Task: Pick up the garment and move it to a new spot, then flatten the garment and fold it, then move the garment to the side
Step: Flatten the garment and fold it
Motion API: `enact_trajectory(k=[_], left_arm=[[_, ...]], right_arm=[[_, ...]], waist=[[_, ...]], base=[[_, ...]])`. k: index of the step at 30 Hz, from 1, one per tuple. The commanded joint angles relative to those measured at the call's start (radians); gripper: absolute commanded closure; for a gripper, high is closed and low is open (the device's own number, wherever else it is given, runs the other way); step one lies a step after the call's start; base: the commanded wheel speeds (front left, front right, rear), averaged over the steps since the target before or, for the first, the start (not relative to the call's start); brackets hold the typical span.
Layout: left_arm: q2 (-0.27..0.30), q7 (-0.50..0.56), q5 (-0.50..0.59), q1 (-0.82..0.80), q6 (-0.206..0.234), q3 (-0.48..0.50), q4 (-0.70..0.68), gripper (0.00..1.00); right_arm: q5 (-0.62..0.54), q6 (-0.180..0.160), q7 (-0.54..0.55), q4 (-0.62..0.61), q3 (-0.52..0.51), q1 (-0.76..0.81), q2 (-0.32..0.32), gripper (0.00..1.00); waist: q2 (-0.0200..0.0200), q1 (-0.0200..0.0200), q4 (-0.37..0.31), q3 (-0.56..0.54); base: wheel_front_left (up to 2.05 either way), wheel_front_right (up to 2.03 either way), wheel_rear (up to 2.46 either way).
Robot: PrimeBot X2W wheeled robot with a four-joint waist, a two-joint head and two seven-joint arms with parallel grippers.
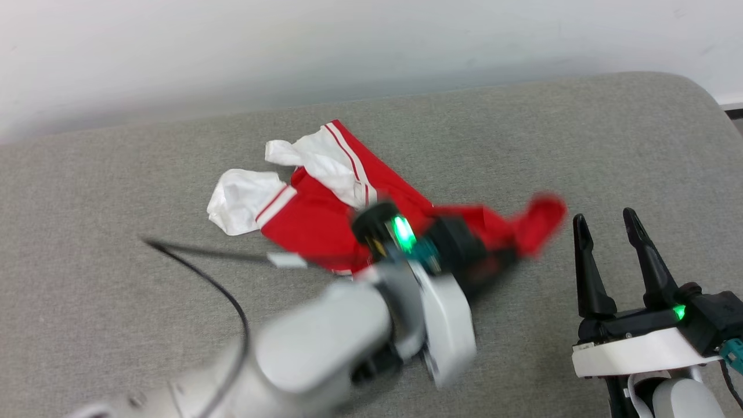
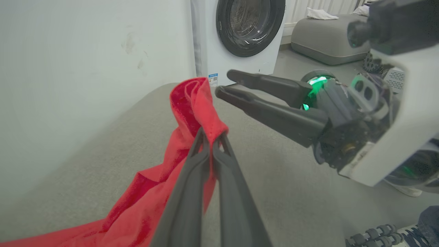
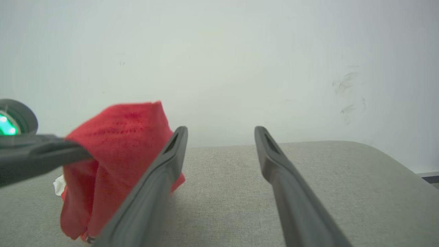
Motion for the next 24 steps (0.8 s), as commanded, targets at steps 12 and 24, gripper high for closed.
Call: enact_trajectory(k=[12,24], left_arm=[[-0.141,0.12,0.114,0.344,-0.002,-0.139,0.075,0.0],[-0.068,-0.096,0.081,0.282,0.029,0.004,0.14,0.0]], right_arm=[[-0.002,0.0,-0.002,0.015,0.004,0.004,0.002,0.0],[-0.019,0.0,-0.002,0.02,-0.014,0.033,0.002,0.0]], waist=[[-0.0001,0.0,-0.022,-0.014],[-0.0001,0.0,0.081,-0.067]], base=[[0.0,0.0,0.0],[0.0,0.0,0.0]])
